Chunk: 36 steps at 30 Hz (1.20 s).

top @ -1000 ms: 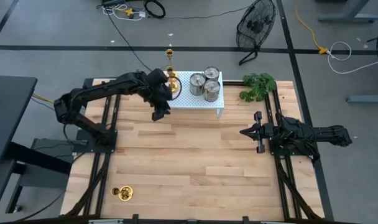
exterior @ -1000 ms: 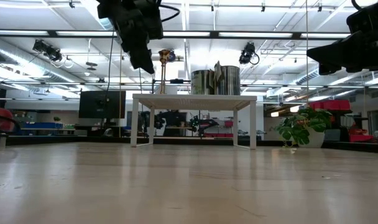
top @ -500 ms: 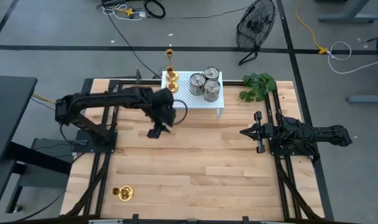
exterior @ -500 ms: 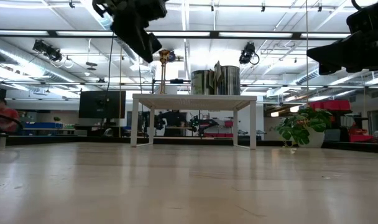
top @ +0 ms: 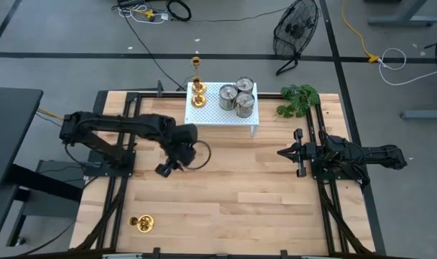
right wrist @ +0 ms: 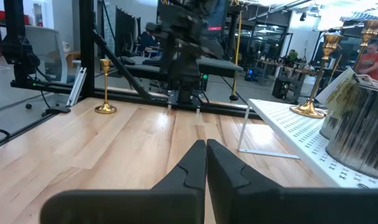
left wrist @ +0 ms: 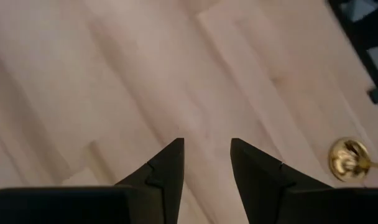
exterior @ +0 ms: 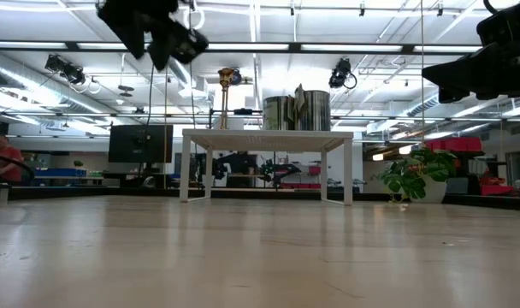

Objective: Pick & Place candle stick holders
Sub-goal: Put the candle holder aligned with the other candle holder on the shelf

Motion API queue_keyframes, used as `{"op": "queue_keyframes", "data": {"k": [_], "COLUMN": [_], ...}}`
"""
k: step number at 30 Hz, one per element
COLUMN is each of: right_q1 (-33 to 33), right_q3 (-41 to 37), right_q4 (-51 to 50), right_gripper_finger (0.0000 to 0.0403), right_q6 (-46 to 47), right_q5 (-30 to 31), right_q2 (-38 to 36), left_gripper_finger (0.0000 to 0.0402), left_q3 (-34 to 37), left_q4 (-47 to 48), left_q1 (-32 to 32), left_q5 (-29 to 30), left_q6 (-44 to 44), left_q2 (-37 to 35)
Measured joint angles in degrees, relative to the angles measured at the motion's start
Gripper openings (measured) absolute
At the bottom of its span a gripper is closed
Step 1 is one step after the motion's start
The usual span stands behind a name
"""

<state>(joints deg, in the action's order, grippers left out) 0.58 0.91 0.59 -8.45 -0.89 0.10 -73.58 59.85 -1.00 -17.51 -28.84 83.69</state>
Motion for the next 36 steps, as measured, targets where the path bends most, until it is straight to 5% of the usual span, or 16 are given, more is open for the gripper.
{"op": "queue_keyframes", "data": {"k": [11, 19, 36], "right_q1": [0.0, 0.0, 0.0], "right_q3": [0.0, 0.0, 0.0], "right_q4": [0.1, 0.1, 0.1], "right_gripper_finger": [0.0017, 0.0017, 0.0017], "right_q6": [0.0, 0.0, 0.0], "right_q5": [0.0, 0.0, 0.0], "right_q2": [0.0, 0.0, 0.0], "left_gripper_finger": [0.0138, 0.0141, 0.0236], "left_q3": [0.5, 9.1, 24.3], "left_q4": [-0.3, 0.3, -1.0], "left_q1": [14.1, 19.8, 29.6], "left_q5": [4.3, 4.4, 0.7], "left_q6": [-2.5, -2.3, -1.4], "left_q2": [-7.7, -15.5, -24.2]}}
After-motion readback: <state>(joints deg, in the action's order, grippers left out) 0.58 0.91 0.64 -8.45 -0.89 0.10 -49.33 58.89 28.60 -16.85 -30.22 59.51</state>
